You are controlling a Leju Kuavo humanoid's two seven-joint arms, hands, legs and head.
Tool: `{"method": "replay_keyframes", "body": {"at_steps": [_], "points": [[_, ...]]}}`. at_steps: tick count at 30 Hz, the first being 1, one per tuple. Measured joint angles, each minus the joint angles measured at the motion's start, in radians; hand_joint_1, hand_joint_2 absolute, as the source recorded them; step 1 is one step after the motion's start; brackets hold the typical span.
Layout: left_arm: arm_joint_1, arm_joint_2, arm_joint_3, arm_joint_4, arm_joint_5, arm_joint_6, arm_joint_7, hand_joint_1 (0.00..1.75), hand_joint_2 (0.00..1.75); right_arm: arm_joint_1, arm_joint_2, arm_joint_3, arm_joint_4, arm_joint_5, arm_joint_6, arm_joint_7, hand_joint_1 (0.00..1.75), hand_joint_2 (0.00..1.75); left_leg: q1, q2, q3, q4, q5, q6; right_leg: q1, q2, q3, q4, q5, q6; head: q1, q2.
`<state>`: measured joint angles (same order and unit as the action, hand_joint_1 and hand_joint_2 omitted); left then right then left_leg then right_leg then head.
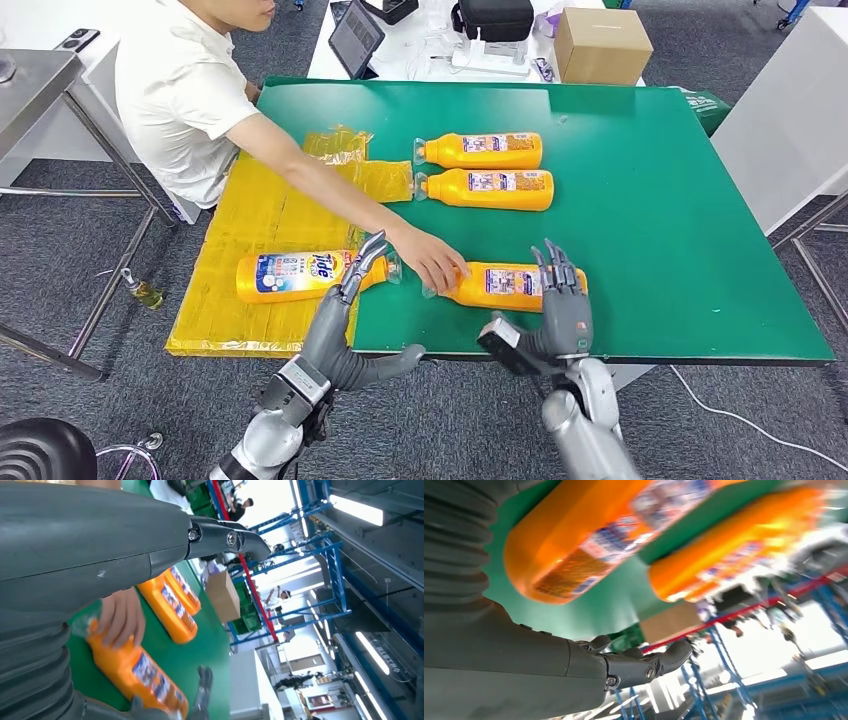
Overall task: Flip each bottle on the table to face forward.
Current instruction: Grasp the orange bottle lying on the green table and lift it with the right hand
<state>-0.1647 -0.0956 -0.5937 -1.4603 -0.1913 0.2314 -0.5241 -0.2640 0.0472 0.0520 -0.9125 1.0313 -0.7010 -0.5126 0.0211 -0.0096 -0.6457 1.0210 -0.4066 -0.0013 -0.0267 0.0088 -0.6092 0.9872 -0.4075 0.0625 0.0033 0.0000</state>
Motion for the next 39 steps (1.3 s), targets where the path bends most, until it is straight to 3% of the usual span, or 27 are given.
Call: {"method": "replay_keyframes", "body": {"at_steps": [9,28,32,36,39], "points": [[-0.019,-0.007,-0.035,0.021,0.056,0.012,-0.004,0.0,1.75,-0.182,-0.071,0.026,0.285,0.141,-0.001,0.116,0.0,1.75,0.0,0.0,0.0,0.0,0.0,0.0,0.0,0.0,-0.001,0.0,0.0,0.0,0.0,0.0],[-0.041,-0.015,-0.049,0.021,0.09,0.01,-0.01,0.0,1.75,-0.281,-0.094,0.087,0.452,0.151,0.083,0.158,0.0,1.75,0.0,0.0,0.0,0.0,0.0,0.0,0.0,0.0,-0.001,0.0,0.0,0.0,0.0,0.0],[-0.046,-0.015,-0.052,0.021,0.103,0.005,-0.01,0.0,1.75,-0.316,-0.108,0.113,0.47,0.164,0.236,0.226,1.72,1.75,0.0,0.001,0.002,0.0,0.0,0.0,0.0,0.0,0.001,0.0,0.0,0.0,0.0,0.0],[-0.048,-0.015,-0.059,0.021,0.111,0.0,-0.01,0.0,1.75,-0.363,-0.138,0.158,0.487,0.199,0.391,0.317,1.74,1.75,0.0,0.0,0.008,0.0,-0.001,0.001,0.0,0.0,0.006,-0.002,-0.001,0.0,0.0,0.0],[-0.048,-0.015,-0.061,0.02,0.114,-0.003,-0.008,0.0,1.75,-0.381,-0.159,0.198,0.493,0.239,0.412,0.385,1.74,1.75,0.0,-0.002,0.009,0.0,0.0,0.002,0.0,-0.001,0.009,-0.002,0.0,0.001,0.0,0.0]]}}
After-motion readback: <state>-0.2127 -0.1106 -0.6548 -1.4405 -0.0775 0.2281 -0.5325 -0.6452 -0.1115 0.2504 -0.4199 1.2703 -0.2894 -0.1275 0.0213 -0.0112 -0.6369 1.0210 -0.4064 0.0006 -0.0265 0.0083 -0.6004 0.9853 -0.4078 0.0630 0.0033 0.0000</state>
